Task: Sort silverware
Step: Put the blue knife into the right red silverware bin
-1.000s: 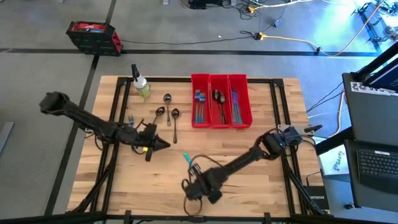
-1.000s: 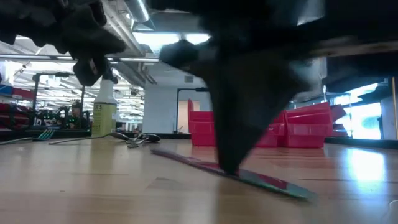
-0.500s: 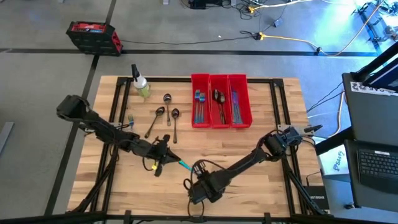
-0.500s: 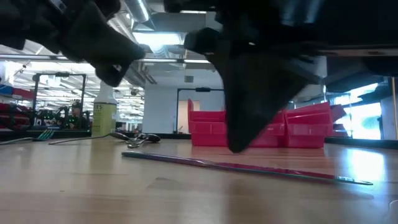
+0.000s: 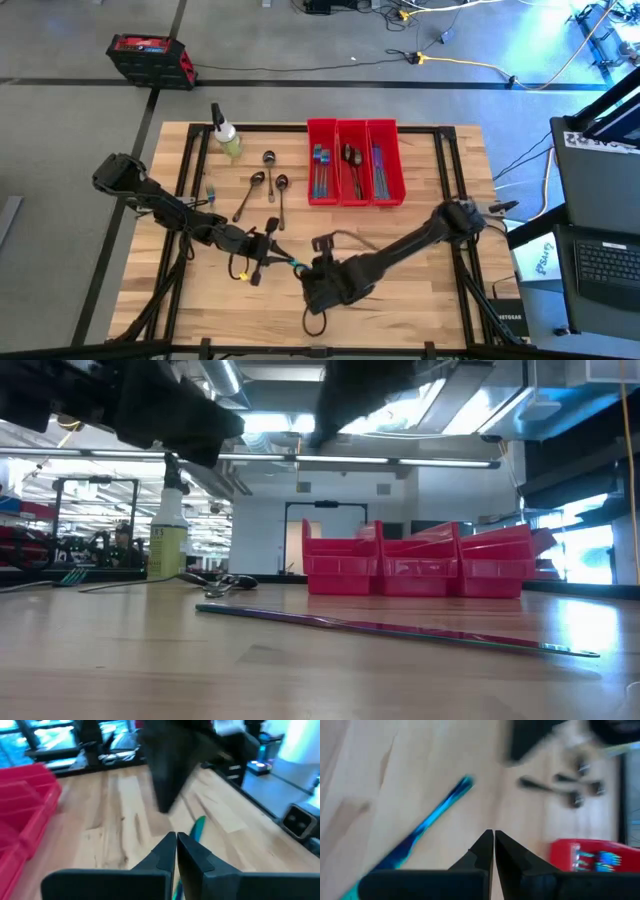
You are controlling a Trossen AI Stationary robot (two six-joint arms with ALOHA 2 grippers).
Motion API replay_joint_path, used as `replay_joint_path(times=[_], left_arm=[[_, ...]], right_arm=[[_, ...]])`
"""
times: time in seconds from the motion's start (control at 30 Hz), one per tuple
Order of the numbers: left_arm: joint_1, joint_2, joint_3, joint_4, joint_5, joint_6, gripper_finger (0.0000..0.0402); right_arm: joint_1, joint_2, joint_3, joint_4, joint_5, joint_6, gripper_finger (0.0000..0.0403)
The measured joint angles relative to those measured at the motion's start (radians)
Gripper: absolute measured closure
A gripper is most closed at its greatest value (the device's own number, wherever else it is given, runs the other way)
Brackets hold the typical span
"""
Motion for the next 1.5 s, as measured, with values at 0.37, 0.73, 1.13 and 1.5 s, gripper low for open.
replay_joint_path(times=[0.37,0.73,1.13,1.5], left_arm=[[0.001,-0.004,0.001,0.001,0.162,0.032,0.0402],[0.031,0.007,0.001,0.025,0.181,0.066,0.0355],[0.129,0.215,0.034,0.162,0.343,0.101,0.0197],[0.206,0.393,0.041,0.371,0.472,0.108,0.0148]], right_arm=[[0.087,-0.503,-0.775,0.922,0.077,0.220,0.0403],[0.327,-0.561,-1.258,1.932,0.357,0.226,0.0378],[0.388,-0.560,-1.249,1.937,0.601,0.200,0.0222],[0.389,-0.559,-1.249,1.936,0.608,0.232,0.0182]])
